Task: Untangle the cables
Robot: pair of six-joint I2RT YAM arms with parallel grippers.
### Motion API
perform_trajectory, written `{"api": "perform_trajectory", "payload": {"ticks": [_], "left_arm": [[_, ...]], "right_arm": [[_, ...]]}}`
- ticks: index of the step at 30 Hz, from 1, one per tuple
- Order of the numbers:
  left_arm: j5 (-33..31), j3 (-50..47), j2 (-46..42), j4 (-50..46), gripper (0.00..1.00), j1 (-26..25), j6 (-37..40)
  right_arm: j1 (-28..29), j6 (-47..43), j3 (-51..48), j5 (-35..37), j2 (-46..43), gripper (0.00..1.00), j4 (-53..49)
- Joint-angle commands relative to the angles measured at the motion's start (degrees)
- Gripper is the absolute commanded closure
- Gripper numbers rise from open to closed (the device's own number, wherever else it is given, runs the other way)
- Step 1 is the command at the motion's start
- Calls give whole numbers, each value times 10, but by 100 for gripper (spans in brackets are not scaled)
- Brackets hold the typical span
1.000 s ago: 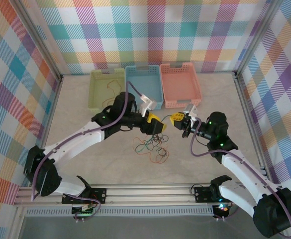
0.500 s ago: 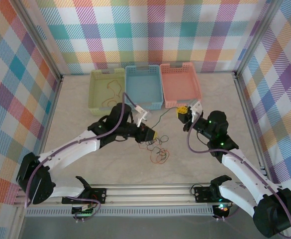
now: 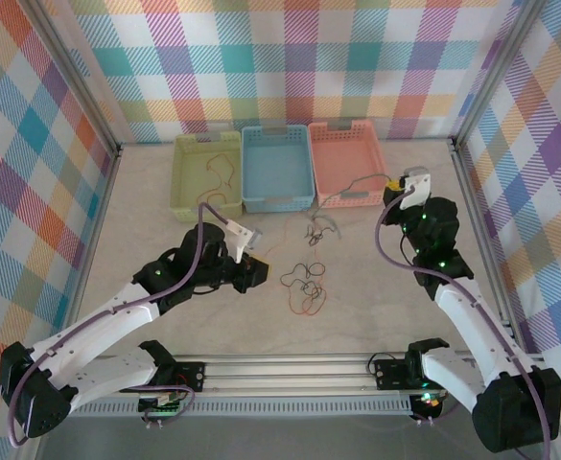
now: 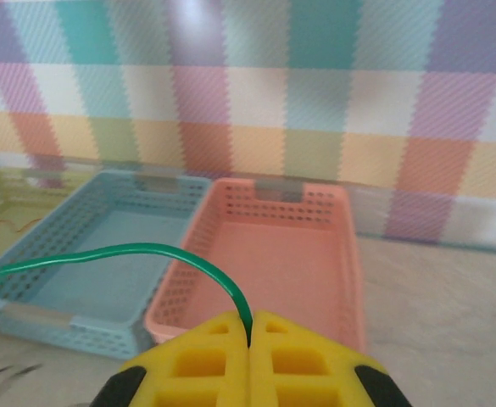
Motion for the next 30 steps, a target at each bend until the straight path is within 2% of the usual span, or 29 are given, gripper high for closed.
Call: {"api": "perform_trajectory", "payload": {"ticks": [1,5,6,8,10,13,18,20,24,27,30], "left_arm": [[-33,-13,-2,-15,83,-2,-9],[-19,-30,-7,37,81,-2,-13],[-7,-31,-3,57,76,-2,-12],[-2,-20,11,73,55,-2,-9],[-14,-8,27,87,38,-2,-1],[-37,-6,51,135,26,-1,7],[-16,-5,96,193,22,-1,-6],[-15,-17,103,233,19,0,-6],[-8,-24,126,282,17,0,-8],[-14,-29,123,279,18,0,-19],[-45,-32,98,232,19,0,-35]], "right_arm": [[-12,41,32,-12,5,100,-7],[-13,56,53,-58,6,100,-18],[-13,63,59,-68,5,100,-22],[-13,64,74,-98,3,100,-29],[-13,60,91,-138,4,100,-41],[-13,86,105,-169,0,100,-43],[-13,149,129,-161,-4,100,-48],[-12,169,131,-196,-12,100,-41],[-12,196,162,-206,-11,100,-91],[-12,232,176,-157,-3,100,-129],[-12,245,171,-63,16,100,-127]]}}
